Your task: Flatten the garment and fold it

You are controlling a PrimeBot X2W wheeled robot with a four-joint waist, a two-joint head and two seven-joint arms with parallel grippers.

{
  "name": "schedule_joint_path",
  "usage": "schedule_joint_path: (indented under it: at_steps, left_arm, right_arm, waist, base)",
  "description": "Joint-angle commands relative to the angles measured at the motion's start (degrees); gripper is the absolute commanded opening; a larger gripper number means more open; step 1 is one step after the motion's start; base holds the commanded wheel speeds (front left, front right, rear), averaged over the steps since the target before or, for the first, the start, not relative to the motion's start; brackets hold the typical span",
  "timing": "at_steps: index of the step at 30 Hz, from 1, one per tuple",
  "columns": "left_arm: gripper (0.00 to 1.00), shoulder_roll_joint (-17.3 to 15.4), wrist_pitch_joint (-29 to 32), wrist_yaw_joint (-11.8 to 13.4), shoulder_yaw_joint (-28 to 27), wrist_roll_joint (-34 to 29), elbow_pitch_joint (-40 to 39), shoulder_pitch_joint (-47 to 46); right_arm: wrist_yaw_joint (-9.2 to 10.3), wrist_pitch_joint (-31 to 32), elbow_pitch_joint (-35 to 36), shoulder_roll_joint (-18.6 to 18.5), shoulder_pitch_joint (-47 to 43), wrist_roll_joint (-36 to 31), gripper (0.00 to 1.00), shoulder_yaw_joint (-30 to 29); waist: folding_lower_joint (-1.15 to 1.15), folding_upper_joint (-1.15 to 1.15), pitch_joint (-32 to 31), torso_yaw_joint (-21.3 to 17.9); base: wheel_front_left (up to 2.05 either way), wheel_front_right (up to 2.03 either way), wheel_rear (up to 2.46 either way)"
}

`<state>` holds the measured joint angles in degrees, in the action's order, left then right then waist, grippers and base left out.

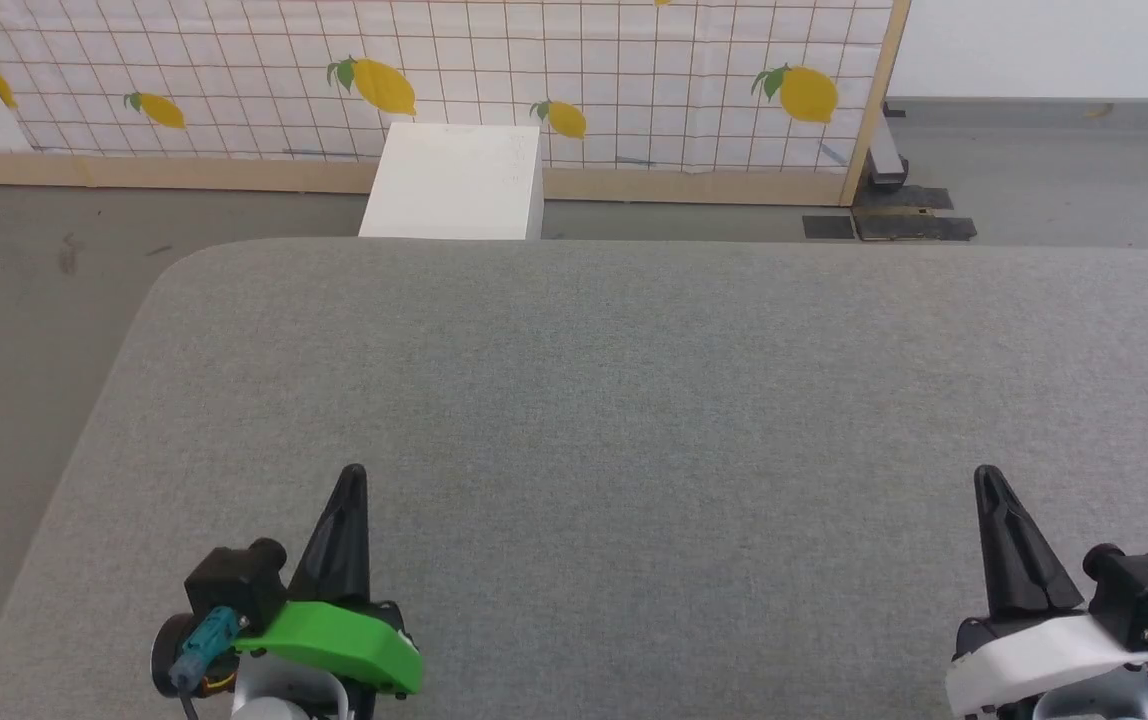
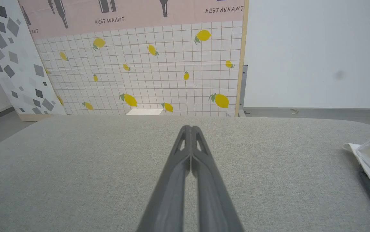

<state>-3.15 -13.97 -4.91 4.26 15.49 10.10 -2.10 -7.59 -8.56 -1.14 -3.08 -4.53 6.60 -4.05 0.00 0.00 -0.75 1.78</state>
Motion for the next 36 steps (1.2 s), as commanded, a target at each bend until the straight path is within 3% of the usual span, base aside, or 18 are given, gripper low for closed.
schedule_joint_path:
  at_steps: [1,36]
  left_arm:
    - [0.00,0.0,0.4,0.4,-0.2,-0.8,-0.5,0.2]
    - [0.00,0.1,4.5,1.7,-1.5,-5.3,-3.4,0.7]
  right_arm:
    - [0.01,0.2,0.1,0.0,0.3,-0.4,0.00,0.2]
    - [0.03,2.7,0.4,0.1,1.6,-2.3,0.00,1.3]
  waist:
    - [0.00,0.00,0.0,0.0]
    - [0.00,0.00,0.2,-0.6]
  base:
    - [0.00,0.00,0.00]
    - [0.00,0.00,0.00]
